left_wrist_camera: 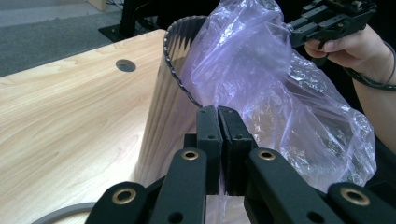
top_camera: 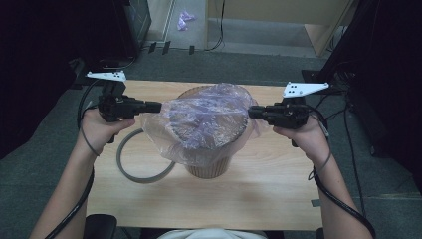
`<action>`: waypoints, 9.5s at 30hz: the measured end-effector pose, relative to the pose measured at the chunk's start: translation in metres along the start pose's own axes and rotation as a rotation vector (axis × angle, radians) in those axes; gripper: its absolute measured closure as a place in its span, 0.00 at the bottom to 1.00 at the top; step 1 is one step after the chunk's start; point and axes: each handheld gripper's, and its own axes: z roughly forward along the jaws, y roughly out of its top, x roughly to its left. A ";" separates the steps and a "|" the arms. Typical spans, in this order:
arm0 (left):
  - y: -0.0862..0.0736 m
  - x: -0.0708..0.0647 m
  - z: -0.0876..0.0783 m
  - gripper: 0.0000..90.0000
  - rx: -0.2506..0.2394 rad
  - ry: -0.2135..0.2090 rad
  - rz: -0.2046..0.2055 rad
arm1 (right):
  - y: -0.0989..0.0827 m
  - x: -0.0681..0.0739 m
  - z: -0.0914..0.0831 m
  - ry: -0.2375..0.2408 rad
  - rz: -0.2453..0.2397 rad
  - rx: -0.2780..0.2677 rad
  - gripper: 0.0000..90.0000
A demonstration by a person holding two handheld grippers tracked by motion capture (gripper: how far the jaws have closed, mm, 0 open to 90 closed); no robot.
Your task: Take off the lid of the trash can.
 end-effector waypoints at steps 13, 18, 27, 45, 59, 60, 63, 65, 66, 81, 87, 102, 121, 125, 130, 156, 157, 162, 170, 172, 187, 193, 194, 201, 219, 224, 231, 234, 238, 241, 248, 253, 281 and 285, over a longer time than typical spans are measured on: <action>0.011 0.025 0.009 0.98 -0.033 0.045 -0.026 | 0.010 -0.024 0.009 -0.041 0.058 0.002 0.93; 0.013 0.038 0.016 0.98 -0.032 0.051 -0.052 | 0.014 -0.033 0.016 -0.059 0.075 0.013 0.93; 0.011 0.059 0.031 0.97 -0.044 0.049 -0.104 | 0.014 -0.048 0.031 -0.086 0.109 0.043 0.92; 0.038 0.032 0.039 0.56 -0.015 -0.030 0.042 | 0.037 -0.034 0.034 -0.076 -0.048 -0.028 0.59; 0.049 0.020 0.050 0.99 0.091 -0.027 0.082 | 0.044 -0.032 0.047 -0.003 -0.035 0.066 1.00; 0.049 0.019 0.049 0.99 0.095 -0.029 0.086 | 0.044 -0.030 0.045 0.004 -0.033 0.070 1.00; 0.046 0.016 0.049 1.00 0.124 -0.051 0.075 | 0.043 -0.026 0.043 0.023 -0.021 0.098 1.00; 0.043 0.015 0.050 1.00 0.138 -0.052 0.090 | 0.040 -0.022 0.044 0.035 -0.025 0.123 1.00; 0.042 0.015 0.050 0.98 0.134 -0.051 0.091 | 0.039 -0.021 0.044 0.041 -0.033 0.128 1.00; 0.060 -0.008 0.067 0.63 0.114 -0.079 0.185 | 0.070 -0.013 0.050 0.040 -0.105 -0.041 0.86; 0.055 -0.004 0.072 0.81 0.158 -0.066 0.190 | 0.066 -0.023 0.081 0.019 -0.074 0.047 0.91; 0.053 0.012 0.064 0.92 0.137 -0.070 0.126 | 0.069 -0.019 0.118 0.068 -0.062 0.260 0.66; 0.045 -0.008 0.056 0.74 0.183 -0.043 0.221 | 0.055 0.005 0.057 0.098 -0.178 0.122 0.54; 0.049 -0.009 0.058 0.92 0.211 -0.049 0.199 | 0.050 0.005 0.061 0.063 -0.225 0.150 0.62; 0.056 -0.010 0.054 1.00 0.174 -0.069 0.187 | 0.051 0.002 0.062 0.038 -0.228 0.149 0.97; 0.063 0.058 0.096 0.99 0.117 0.012 -0.002 | 0.057 -0.065 0.104 -0.067 -0.011 0.103 0.98; 0.060 0.059 0.098 0.99 0.121 0.012 -0.005 | 0.054 -0.066 0.105 -0.069 -0.013 0.111 0.98; 0.047 0.063 0.104 0.98 0.143 -0.002 -0.026 | 0.039 -0.066 0.107 -0.054 0.007 0.146 0.98; 0.048 0.056 0.088 0.78 0.099 0.012 0.014 | 0.044 -0.066 0.079 -0.101 0.006 0.079 0.71; 0.051 0.055 0.079 0.72 0.077 0.021 0.024 | 0.049 -0.063 0.069 -0.103 0.011 0.049 0.69; 0.054 0.023 0.069 0.63 0.095 -0.014 0.090 | 0.040 -0.032 0.062 -0.036 0.008 0.074 0.75; 0.048 0.025 0.071 0.82 0.102 0.003 0.079 | 0.036 -0.032 0.059 -0.083 0.004 0.088 0.92; 0.048 0.025 0.069 0.83 0.095 0.005 0.074 | 0.037 -0.031 0.057 -0.088 -0.001 0.083 0.94; 0.048 0.021 0.059 0.96 0.078 0.000 0.079 | 0.042 -0.018 0.048 -0.062 -0.032 0.094 1.00; 0.042 0.003 0.053 0.79 0.095 -0.037 0.129 | 0.028 -0.002 0.039 0.027 -0.023 0.061 0.82; 0.053 0.004 0.058 0.65 0.077 -0.017 0.120 | 0.038 -0.008 0.038 -0.016 -0.040 0.009 0.72; 0.058 -0.001 0.088 0.60 0.114 -0.009 0.145 | 0.045 -0.021 0.065 -0.065 -0.031 0.009 0.65; 0.059 -0.001 0.096 0.63 0.131 0.007 0.162 | 0.046 -0.023 0.075 -0.082 -0.055 0.023 0.73; 0.059 -0.001 0.101 0.81 0.159 0.035 0.166 | 0.047 -0.023 0.081 -0.085 -0.086 0.046 0.95; 0.058 -0.001 0.100 0.94 0.171 0.017 0.157 | 0.049 -0.017 0.080 -0.046 -0.091 0.059 1.00; 0.046 -0.007 0.088 0.97 0.198 -0.050 0.150 | 0.041 -0.004 0.075 0.020 -0.085 0.113 1.00; 0.043 -0.004 0.079 0.81 0.191 -0.062 0.134 | 0.033 -0.004 0.070 0.032 -0.073 0.133 0.83; 0.064 0.042 0.089 0.88 0.110 -0.021 -0.024 | 0.043 -0.034 0.088 -0.040 -0.001 0.055 0.68; 0.063 0.044 0.092 0.86 0.105 -0.029 -0.037 | 0.043 -0.034 0.092 -0.015 0.026 0.087 0.63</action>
